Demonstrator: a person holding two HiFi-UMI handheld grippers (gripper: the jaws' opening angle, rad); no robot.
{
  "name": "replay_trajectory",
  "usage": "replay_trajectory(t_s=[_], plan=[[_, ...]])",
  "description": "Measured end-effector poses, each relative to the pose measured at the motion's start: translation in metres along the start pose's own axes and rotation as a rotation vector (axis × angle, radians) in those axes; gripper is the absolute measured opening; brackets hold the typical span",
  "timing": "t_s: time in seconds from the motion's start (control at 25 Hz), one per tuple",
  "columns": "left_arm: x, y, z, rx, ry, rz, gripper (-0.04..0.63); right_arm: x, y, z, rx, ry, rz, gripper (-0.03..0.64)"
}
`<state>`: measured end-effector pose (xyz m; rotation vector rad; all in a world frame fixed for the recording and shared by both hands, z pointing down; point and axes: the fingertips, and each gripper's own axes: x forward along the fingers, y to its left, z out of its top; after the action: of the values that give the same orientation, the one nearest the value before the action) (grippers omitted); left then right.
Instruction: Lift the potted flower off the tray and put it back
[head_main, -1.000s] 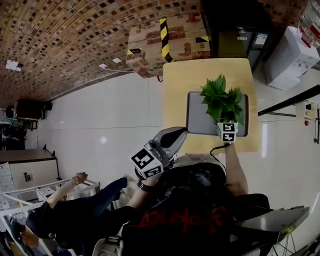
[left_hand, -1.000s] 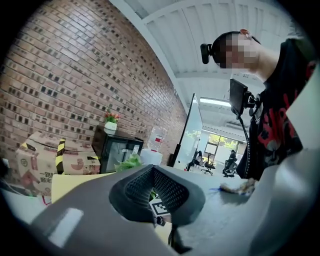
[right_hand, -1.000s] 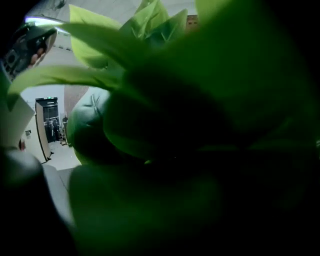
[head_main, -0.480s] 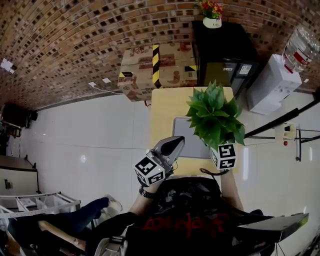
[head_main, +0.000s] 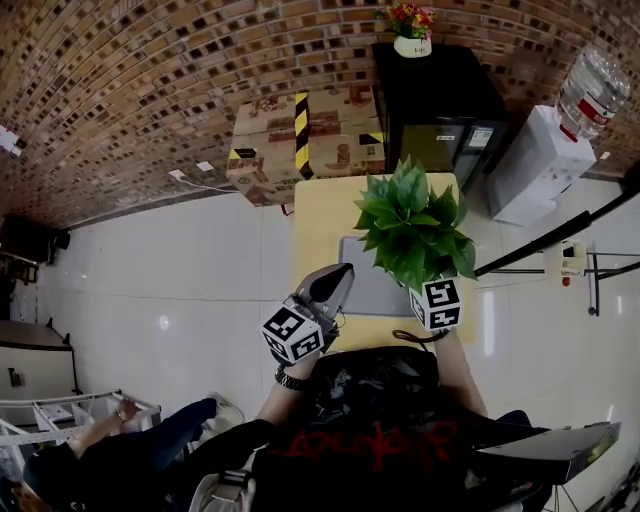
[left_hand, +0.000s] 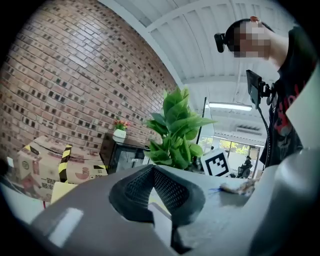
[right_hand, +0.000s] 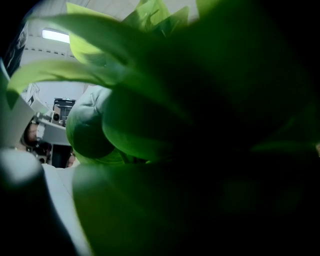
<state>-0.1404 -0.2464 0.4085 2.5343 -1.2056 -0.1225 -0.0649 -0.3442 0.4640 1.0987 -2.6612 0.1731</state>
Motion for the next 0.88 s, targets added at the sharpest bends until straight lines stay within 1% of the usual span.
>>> replay_trajectory(t_s=[0.12, 0.2, 0.36, 0.48, 0.56, 0.64, 0.72, 0.8, 0.88], plan=[[0.003, -0.004, -0.005, 0.004, 0.001, -0.003, -0.008, 0.022, -0.005, -0.051, -0.016, -0.007, 0.018, 0.551], [0.009, -0.011, -0.01, 0.018, 0.018, -0.009, -0.008, 0.037, -0.009, -0.096, -0.026, 0.015, 0.034, 0.551], [0.001, -0.026, -0.021, 0.038, 0.071, 0.03, -0.008, 0.059, 0.003, -0.177, 0.039, 0.109, 0.07, 0.551], [0.009, -0.039, -0.033, 0.045, 0.089, 0.051, -0.008, 0.071, -0.013, -0.221, 0.079, 0.153, 0.053, 0.551], [0.015, -0.047, -0.045, 0.041, 0.109, 0.074, -0.008, 0.077, -0.023, -0.243, 0.085, 0.175, 0.05, 0.551], [0.017, -0.057, -0.063, 0.022, 0.137, 0.102, -0.008, 0.074, -0.031, -0.258, 0.059, 0.189, 0.053, 0.552], [0.005, -0.063, -0.079, 0.002, 0.162, 0.151, -0.008, 0.076, -0.024, -0.264, 0.043, 0.181, 0.069, 0.556], [-0.01, -0.065, -0.094, -0.017, 0.176, 0.203, -0.008, 0.086, -0.017, -0.268, 0.061, 0.167, 0.08, 0.563], [-0.017, -0.071, -0.113, -0.042, 0.198, 0.23, -0.008, 0.086, -0.02, -0.279, 0.074, 0.197, 0.089, 0.563]])
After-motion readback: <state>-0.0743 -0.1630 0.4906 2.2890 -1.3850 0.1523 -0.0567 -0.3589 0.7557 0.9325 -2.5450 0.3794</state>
